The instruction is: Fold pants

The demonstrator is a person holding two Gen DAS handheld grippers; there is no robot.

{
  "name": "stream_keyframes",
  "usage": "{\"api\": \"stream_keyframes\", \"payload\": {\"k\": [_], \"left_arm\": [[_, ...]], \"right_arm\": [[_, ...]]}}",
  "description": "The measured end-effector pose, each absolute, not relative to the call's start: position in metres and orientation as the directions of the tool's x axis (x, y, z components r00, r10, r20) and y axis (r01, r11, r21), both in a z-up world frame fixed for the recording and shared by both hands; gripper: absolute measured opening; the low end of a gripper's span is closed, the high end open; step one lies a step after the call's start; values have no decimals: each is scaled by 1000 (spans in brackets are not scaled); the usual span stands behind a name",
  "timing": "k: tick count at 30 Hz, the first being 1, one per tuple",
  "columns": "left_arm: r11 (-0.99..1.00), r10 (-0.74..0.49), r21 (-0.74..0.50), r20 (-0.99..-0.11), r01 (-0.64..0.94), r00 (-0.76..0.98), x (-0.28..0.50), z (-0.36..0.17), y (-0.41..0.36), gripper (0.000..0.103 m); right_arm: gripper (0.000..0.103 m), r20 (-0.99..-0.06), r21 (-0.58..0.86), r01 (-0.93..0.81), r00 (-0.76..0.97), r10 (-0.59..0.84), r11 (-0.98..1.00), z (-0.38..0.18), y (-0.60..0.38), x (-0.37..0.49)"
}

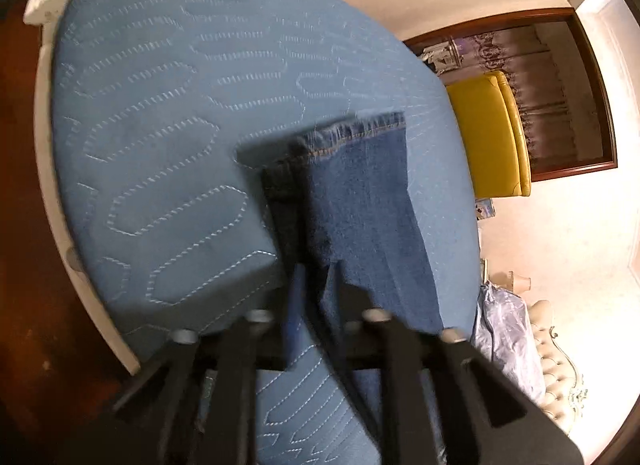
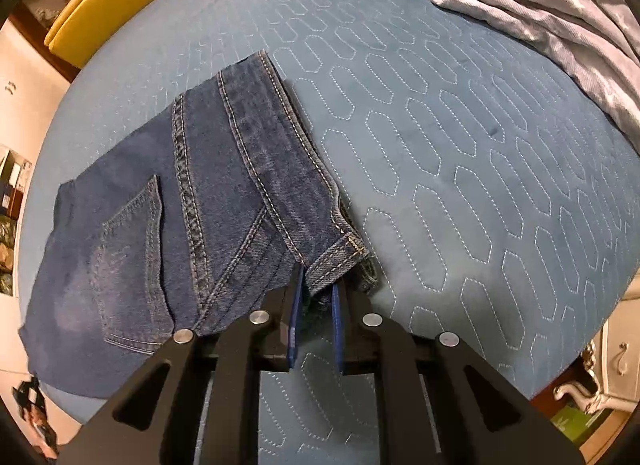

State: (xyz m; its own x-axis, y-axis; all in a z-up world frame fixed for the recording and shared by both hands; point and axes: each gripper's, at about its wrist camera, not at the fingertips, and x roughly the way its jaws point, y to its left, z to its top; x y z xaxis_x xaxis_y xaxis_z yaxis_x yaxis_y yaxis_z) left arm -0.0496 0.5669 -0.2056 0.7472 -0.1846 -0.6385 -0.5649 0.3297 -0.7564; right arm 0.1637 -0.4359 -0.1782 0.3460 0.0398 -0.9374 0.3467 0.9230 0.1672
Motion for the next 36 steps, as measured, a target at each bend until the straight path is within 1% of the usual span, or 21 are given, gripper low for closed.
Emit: {"api": "stream_keyframes", "payload": {"k": [1,3,7,9,10,11,14,15,16,18,19,20,22,24,26,28,30,32,34,35,36], "left_arm": [[347,-136,-735,-654,-583,744,-59,-200,568,44],[404,-34,-675,-685,-617,728,-71,-185,567,44],[612,92,-519,-702,-597,706,-55,-145,532,44],[756,120,-407,-683,-513,720,-26,-121,490,48],[832,134,-326,-666,-448,734,-6,-109,460,52],[874,129,-283,-650,-396,749,7,-103,439,57],[972,38,-157,-629,-175,777,61,-91,356,60],[986,-15,-139,-634,-94,773,77,-91,328,60],[991,-56,-127,-641,-34,765,89,-92,308,60],[990,-143,-84,-654,116,743,119,-93,248,56],[973,-216,-78,-657,219,722,136,-94,211,42],[954,-271,-85,-657,288,704,150,-95,184,36],[911,-357,-82,-649,404,672,173,-100,130,34],[844,-446,-84,-660,530,604,201,-110,66,30],[790,-485,-62,-672,609,560,218,-127,17,30],[746,-495,-45,-705,665,508,238,-148,-24,30],[740,-421,36,-754,671,505,265,-173,-41,30],[766,-368,73,-764,638,530,293,-183,-38,6],[813,-338,64,-757,578,559,314,-178,-21,7],[846,-296,82,-750,527,592,321,-173,-9,19],[865,-282,78,-743,497,607,324,-167,0,21]], "right_arm": [[10,-933,181,345,356,50,921,-178,-438,162],[10,-922,220,334,379,84,917,-179,-443,158],[24,-902,271,320,413,124,908,-172,-451,149],[51,-900,256,319,424,104,912,-167,-454,146],[79,-905,196,340,424,36,920,-162,-456,143],[83,-901,165,343,433,0,925,-159,-459,141],[81,-900,85,386,425,-95,919,-149,-472,133],[77,-892,41,405,426,-148,914,-143,-473,132],[69,-871,-5,393,450,-197,920,-132,-471,134],[67,-831,-35,333,515,-213,942,-113,-457,144],[67,-804,-37,282,561,-196,959,-104,-442,154],[66,-789,-23,223,594,-154,975,-98,-427,166],[64,-773,9,70,633,-37,998,-99,-389,196],[55,-769,-30,-55,639,12,998,-115,-353,230],[45,-783,-49,-78,622,10,996,-132,-341,256],[38,-805,-25,-57,593,14,998,-153,-347,278],[33,-813,-67,-40,582,-31,997,-168,-354,290],[32,-817,-79,-34,575,-46,996,-177,-365,295],[31,-816,-48,-33,577,-20,998,-178,-372,296],[31,-815,-62,-37,579,-29,997,-179,-370,295],[31,-807,-99,-45,588,-54,994,-181,-366,294]]}}
